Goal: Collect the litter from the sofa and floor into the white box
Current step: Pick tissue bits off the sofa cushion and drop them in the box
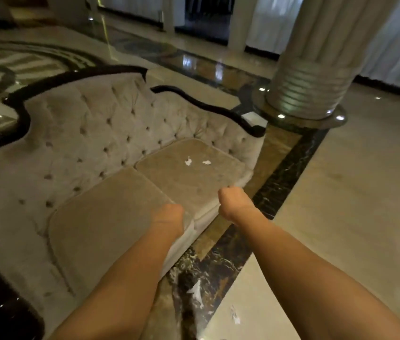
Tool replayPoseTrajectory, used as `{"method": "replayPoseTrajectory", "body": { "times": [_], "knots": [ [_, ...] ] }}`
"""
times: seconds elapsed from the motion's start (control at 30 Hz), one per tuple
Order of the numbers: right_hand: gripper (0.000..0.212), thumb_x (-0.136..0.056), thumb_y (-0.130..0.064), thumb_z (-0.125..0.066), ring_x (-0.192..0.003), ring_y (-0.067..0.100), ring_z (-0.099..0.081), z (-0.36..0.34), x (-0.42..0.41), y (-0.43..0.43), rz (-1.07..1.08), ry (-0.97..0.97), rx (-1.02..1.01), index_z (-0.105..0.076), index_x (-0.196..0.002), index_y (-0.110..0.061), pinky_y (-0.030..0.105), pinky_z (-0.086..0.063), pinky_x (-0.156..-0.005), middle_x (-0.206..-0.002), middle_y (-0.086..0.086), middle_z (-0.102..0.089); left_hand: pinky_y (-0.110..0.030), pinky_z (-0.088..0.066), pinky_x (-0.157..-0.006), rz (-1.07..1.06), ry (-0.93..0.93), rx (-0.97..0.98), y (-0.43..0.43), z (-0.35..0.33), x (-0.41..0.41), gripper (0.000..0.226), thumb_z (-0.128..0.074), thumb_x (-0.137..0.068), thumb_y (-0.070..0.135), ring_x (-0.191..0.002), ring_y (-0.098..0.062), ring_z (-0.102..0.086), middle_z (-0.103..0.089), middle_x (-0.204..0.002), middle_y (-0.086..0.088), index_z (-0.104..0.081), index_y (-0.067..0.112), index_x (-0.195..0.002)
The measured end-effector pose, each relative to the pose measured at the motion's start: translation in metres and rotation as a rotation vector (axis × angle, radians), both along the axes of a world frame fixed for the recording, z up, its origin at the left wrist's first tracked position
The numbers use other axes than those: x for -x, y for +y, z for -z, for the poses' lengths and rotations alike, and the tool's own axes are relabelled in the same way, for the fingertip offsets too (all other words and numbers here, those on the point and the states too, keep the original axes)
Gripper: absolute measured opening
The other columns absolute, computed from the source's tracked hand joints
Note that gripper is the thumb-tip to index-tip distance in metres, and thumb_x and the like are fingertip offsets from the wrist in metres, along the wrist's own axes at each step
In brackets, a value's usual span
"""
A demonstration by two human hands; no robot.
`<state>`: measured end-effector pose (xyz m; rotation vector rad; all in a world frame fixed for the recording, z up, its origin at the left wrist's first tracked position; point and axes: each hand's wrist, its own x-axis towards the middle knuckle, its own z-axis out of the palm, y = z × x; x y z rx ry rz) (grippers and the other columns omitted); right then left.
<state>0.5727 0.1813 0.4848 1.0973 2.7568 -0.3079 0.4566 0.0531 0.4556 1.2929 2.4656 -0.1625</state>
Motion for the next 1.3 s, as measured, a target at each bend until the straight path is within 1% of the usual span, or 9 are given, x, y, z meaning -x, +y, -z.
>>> {"method": "replayPoseTrajectory", "body": {
  "times": [0.13,0.47,0.57,0.83,0.93,1.03,1.13,1.2,1.3],
  "knots": [
    [0.020,-0.086,-0.014,-0.054,-0.102,0.036,-0.056,-0.010,-0.099,0.056,0.224,0.107,-0.004,-0.062,-0.104,-0.010,0.044,-0.053,-0.087,-0.110,0.015,-0.057,-0.041,-0.052,-0.085,0.184,-0.061,-0.045,0.091,-0.017,-0.087,0.025,-0.060,-0.081,0.015,-0.101,-0.031,-0.060,-0.060,-0.112,-0.014,-0.060,0.012,-0.105],
    [0.023,-0.080,-0.012,-0.054,-0.103,0.035,-0.062,-0.022,-0.402,0.264,0.639,-0.043,0.009,-0.066,-0.100,-0.008,0.036,-0.053,-0.084,-0.108,0.019,-0.067,-0.041,-0.053,-0.080,0.667,-0.056,-0.160,0.363,-0.039,-0.382,0.021,-0.059,-0.080,0.010,-0.097,-0.031,-0.059,-0.061,-0.106,-0.010,-0.061,0.017,-0.100],
    [0.026,-0.079,-0.012,-0.053,-0.104,0.035,-0.062,-0.029,-0.440,0.324,0.715,-0.028,0.037,-0.066,-0.101,-0.006,0.036,-0.053,-0.086,-0.109,0.020,-0.067,-0.037,-0.052,-0.076,0.744,-0.018,-0.195,0.420,-0.059,-0.415,0.016,-0.058,-0.079,0.009,-0.095,-0.031,-0.060,-0.061,-0.102,-0.010,-0.059,0.018,-0.092],
    [0.018,-0.082,-0.012,-0.056,-0.101,0.031,-0.060,-0.011,-0.386,0.517,0.521,0.045,0.000,-0.067,-0.095,-0.009,0.032,-0.049,-0.081,-0.106,0.016,-0.065,-0.044,-0.053,-0.081,0.561,-0.060,-0.172,0.604,-0.044,-0.349,0.022,-0.058,-0.081,0.010,-0.096,-0.031,-0.057,-0.059,-0.104,-0.009,-0.060,0.018,-0.101],
    [0.017,-0.084,-0.016,-0.056,-0.096,0.031,-0.061,0.002,-0.340,0.618,0.448,0.098,-0.006,-0.066,-0.096,-0.010,0.033,-0.049,-0.078,-0.105,0.015,-0.062,-0.040,-0.052,-0.076,0.485,-0.053,-0.206,0.702,-0.024,-0.295,0.018,-0.062,-0.079,0.013,-0.089,-0.026,-0.056,-0.057,-0.096,-0.005,-0.059,0.021,-0.095],
    [0.020,-0.084,-0.018,-0.057,-0.094,0.030,-0.060,0.002,-0.299,0.717,0.363,0.030,-0.014,-0.066,-0.098,-0.009,0.036,-0.051,-0.079,-0.104,0.015,-0.061,-0.034,-0.050,-0.067,0.430,-0.051,-0.208,0.804,-0.016,-0.250,0.012,-0.065,-0.077,0.013,-0.080,-0.022,-0.055,-0.059,-0.090,-0.004,-0.061,0.020,-0.086],
    [0.017,-0.084,-0.017,-0.057,-0.091,0.031,-0.059,-0.013,-0.263,0.823,0.325,0.024,-0.039,-0.067,-0.094,-0.009,0.036,-0.051,-0.076,-0.100,0.015,-0.063,-0.035,-0.048,-0.071,0.404,-0.043,-0.168,0.897,-0.026,-0.206,0.008,-0.064,-0.079,0.013,-0.088,-0.028,-0.058,-0.059,-0.096,-0.009,-0.057,0.016,-0.080],
    [0.014,-0.083,-0.015,-0.058,-0.090,0.031,-0.059,-0.025,-0.241,0.887,0.318,0.044,-0.035,-0.066,-0.093,-0.009,0.035,-0.049,-0.075,-0.099,0.015,-0.063,-0.034,-0.045,-0.074,0.364,-0.041,-0.169,0.951,-0.029,-0.177,0.005,-0.060,-0.085,0.013,-0.095,-0.028,-0.057,-0.058,-0.103,-0.011,-0.059,0.012,-0.089],
    [0.014,-0.085,-0.016,-0.058,-0.095,0.031,-0.055,-0.029,-0.203,0.982,0.317,0.082,-0.034,-0.065,-0.095,-0.009,0.034,-0.046,-0.079,-0.104,0.017,-0.059,-0.031,-0.044,-0.083,0.325,-0.049,-0.182,1.034,-0.021,-0.133,0.019,-0.057,-0.088,0.015,-0.102,-0.025,-0.056,-0.057,-0.112,-0.011,-0.059,0.008,-0.106]
  ]
}}
